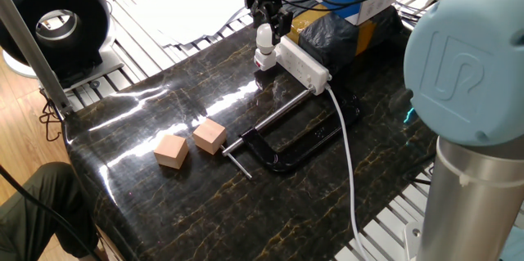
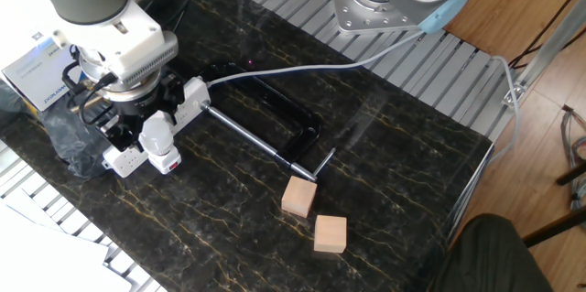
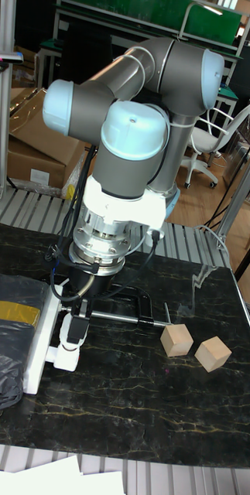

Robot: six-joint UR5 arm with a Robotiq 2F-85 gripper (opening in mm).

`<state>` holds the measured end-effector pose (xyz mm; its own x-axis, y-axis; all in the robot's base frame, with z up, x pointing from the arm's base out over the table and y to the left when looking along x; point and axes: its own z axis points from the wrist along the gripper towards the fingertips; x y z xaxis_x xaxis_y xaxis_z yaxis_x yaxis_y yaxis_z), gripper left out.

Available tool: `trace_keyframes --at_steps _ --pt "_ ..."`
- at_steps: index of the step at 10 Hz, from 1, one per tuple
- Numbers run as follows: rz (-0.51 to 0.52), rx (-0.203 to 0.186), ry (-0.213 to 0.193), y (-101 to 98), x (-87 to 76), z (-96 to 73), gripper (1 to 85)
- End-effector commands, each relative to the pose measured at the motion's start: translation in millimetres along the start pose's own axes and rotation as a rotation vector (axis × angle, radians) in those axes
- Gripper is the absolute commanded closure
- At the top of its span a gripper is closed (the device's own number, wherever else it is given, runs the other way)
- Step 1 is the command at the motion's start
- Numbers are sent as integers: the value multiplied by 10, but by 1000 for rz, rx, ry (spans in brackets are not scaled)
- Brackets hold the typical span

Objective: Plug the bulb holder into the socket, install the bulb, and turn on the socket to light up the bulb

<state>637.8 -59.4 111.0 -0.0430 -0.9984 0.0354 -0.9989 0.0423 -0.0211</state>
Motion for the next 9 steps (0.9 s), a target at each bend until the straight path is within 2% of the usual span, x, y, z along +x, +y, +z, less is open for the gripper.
trace_keyframes --at_steps 1,5,9 --pt "-4 10 -11 -25 -7 -12 247" --pt "-1 27 -1 -53 29 0 253" --pt "13 19 -7 -30 11 14 313"
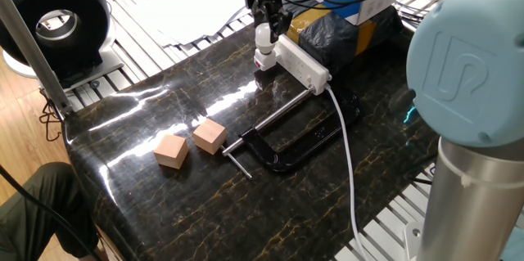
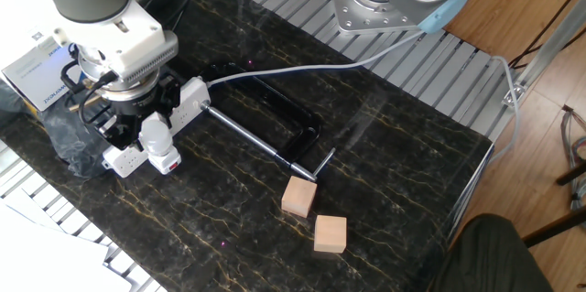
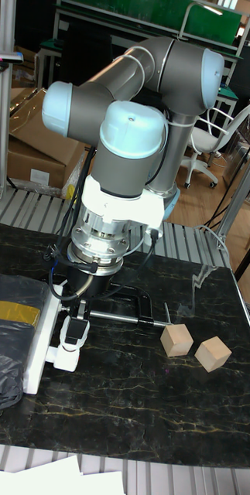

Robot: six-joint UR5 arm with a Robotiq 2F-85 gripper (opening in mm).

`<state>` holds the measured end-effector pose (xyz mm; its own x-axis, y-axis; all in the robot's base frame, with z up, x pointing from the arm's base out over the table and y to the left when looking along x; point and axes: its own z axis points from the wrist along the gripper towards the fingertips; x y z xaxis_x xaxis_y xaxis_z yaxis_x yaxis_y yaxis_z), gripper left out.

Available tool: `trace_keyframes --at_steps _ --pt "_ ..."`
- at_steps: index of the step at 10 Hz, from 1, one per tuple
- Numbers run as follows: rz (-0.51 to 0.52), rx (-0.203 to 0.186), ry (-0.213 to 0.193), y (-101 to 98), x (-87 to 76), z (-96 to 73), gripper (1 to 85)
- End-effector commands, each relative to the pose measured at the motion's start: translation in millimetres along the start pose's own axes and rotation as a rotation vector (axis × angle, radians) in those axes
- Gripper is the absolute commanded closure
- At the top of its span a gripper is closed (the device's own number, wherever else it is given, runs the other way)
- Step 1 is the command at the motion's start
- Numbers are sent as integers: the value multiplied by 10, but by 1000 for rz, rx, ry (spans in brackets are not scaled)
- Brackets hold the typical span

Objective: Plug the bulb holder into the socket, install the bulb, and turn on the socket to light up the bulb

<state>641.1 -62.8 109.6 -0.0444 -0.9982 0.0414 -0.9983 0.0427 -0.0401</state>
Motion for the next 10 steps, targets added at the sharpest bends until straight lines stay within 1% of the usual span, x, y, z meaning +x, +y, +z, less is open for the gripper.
trace_keyframes --at_steps 1,2,3,4,6,7,8,9,10 --pt "17 -1 -10 10 -12 0 330" --pt "27 2 -4 4 5 2 360" --pt "47 -1 -4 14 6 3 420" --pt "76 -20 -8 64 -14 6 500" --pt "111 -23 6 73 4 14 617" --pt "126 -16 13 55 13 19 670" --pt "147 6 27 2 32 26 747" --pt "156 16 26 -25 20 25 847" --pt "153 21 16 -36 -5 19 847"
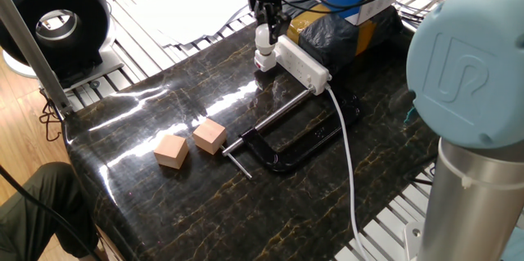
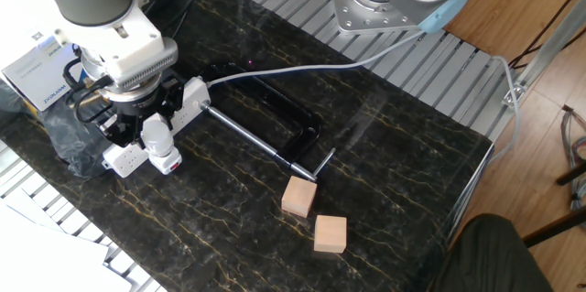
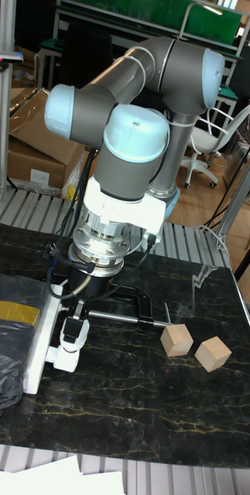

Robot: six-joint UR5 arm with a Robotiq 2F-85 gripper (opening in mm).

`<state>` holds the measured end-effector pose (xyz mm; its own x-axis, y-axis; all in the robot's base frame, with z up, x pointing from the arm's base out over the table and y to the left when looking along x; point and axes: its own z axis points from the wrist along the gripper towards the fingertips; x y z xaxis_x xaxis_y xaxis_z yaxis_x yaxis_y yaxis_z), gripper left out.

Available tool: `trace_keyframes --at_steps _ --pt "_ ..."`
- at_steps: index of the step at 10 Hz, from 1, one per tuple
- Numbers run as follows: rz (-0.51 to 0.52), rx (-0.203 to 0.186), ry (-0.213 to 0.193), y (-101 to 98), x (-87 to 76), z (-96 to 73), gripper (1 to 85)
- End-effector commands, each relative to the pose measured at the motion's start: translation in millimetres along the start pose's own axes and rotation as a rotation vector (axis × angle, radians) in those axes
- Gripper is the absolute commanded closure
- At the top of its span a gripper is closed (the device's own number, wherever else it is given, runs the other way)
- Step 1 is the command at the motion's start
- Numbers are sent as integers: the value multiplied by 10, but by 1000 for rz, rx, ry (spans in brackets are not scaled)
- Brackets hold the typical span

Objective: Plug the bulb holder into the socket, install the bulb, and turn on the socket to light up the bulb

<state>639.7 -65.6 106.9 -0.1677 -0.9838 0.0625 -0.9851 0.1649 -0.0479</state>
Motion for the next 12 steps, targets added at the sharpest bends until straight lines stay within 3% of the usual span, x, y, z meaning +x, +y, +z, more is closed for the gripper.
trace_keyframes --at_steps 1,3,12 --pt "33 19 -10 -31 -45 -28 847" --pt "51 20 5 -5 -38 -37 847" --pt "223 -23 0 112 -51 -17 847"
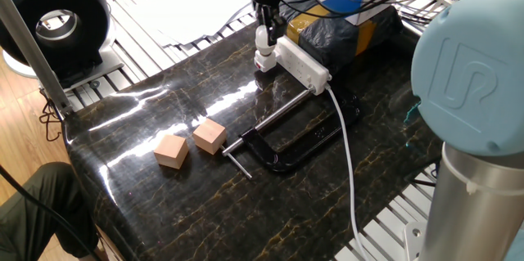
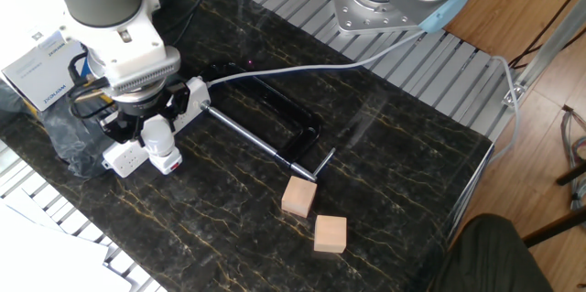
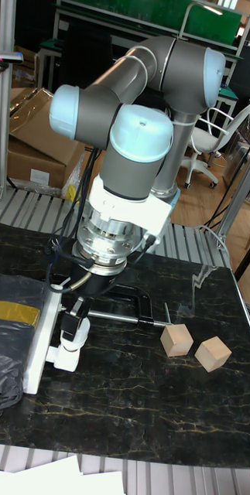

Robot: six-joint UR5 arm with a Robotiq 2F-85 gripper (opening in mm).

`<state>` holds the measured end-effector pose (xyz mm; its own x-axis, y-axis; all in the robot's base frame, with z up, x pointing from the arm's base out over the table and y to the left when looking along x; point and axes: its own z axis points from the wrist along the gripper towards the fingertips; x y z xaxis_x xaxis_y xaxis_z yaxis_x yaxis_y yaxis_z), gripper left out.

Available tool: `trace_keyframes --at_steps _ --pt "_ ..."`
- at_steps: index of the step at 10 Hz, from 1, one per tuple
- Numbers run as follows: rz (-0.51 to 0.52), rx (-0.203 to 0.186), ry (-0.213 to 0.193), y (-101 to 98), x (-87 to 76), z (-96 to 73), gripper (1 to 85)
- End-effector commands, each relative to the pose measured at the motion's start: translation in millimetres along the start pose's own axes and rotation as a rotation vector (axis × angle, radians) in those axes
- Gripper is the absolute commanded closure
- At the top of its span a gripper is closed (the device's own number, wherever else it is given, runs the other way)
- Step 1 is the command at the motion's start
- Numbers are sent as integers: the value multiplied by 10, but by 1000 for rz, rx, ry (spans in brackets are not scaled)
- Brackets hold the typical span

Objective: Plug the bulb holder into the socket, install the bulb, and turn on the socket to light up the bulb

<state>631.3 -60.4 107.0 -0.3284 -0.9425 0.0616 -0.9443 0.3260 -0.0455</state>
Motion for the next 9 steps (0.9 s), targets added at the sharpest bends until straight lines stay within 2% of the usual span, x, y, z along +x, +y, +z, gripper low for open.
trace_keyframes --at_steps 1,5,9 --pt "73 -13 -6 23 -13 -8 847" --pt "172 -17 -1 23 -7 10 847" --pt "338 -54 21 105 18 0 847"
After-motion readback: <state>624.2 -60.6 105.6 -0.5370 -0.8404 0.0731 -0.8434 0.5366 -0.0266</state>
